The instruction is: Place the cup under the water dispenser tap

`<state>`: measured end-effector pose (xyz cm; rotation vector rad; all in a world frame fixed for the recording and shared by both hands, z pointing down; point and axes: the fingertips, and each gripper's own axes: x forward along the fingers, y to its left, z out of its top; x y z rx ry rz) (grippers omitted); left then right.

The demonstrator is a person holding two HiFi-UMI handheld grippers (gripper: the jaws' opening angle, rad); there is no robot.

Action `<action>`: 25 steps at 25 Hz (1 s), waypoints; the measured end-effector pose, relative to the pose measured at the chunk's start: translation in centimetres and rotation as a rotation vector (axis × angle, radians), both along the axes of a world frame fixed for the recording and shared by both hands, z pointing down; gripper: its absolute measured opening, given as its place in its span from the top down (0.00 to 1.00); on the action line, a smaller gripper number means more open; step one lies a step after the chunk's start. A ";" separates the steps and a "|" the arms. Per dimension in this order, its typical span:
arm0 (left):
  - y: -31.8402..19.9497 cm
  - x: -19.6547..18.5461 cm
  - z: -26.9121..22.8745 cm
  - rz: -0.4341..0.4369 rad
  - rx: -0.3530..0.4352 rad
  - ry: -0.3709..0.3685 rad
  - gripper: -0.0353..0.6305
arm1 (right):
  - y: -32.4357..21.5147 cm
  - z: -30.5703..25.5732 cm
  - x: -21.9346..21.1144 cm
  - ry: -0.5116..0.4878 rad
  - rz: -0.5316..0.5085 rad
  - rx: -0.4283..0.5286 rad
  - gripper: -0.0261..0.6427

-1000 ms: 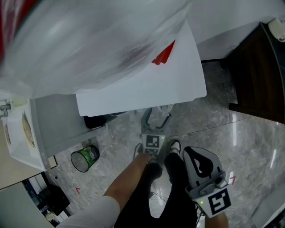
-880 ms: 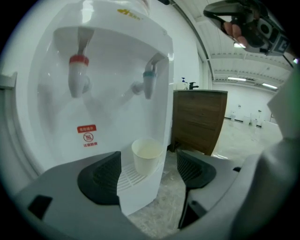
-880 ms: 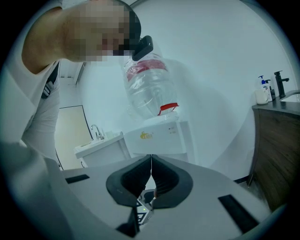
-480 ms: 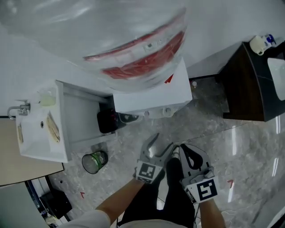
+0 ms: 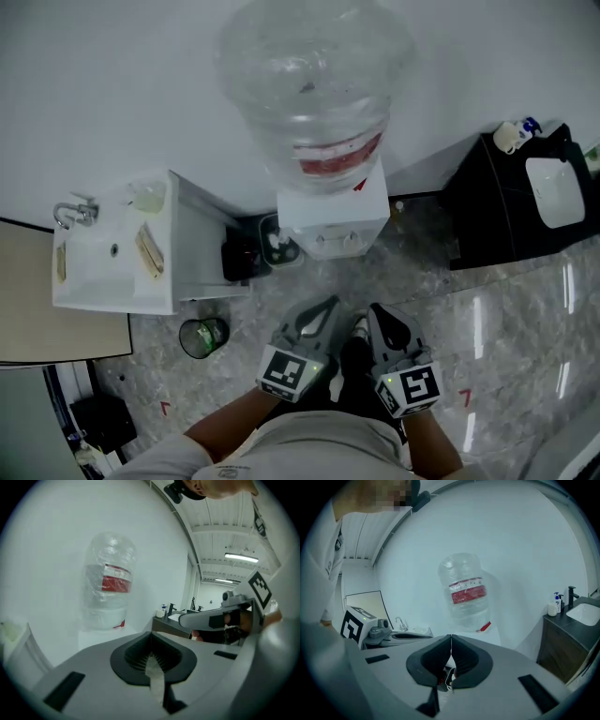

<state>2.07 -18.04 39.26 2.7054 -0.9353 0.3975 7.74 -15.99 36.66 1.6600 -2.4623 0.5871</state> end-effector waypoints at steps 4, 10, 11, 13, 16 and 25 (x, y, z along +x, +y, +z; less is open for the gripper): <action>2.0 -0.3 -4.0 0.010 -0.041 0.019 0.94 | 1.5 -3.1 -0.9 -0.004 0.014 0.012 0.94; 3.5 -0.8 -10.0 0.007 -0.055 0.081 0.94 | 3.4 -6.8 -2.1 0.005 0.023 0.033 0.94; 3.7 -0.9 -10.6 0.009 -0.046 0.082 0.94 | 3.6 -7.4 -2.2 0.010 0.021 0.038 0.94; 3.9 -0.8 -11.7 0.015 -0.023 0.086 0.94 | 3.5 -8.4 -2.4 0.024 0.013 0.055 0.94; 3.8 -0.7 -12.8 0.023 0.004 0.089 0.94 | 3.0 -9.8 -2.7 0.046 -0.003 0.089 0.94; 3.8 -1.3 -13.8 0.005 0.031 0.105 0.94 | 2.8 -10.8 -3.3 0.073 -0.016 0.112 0.94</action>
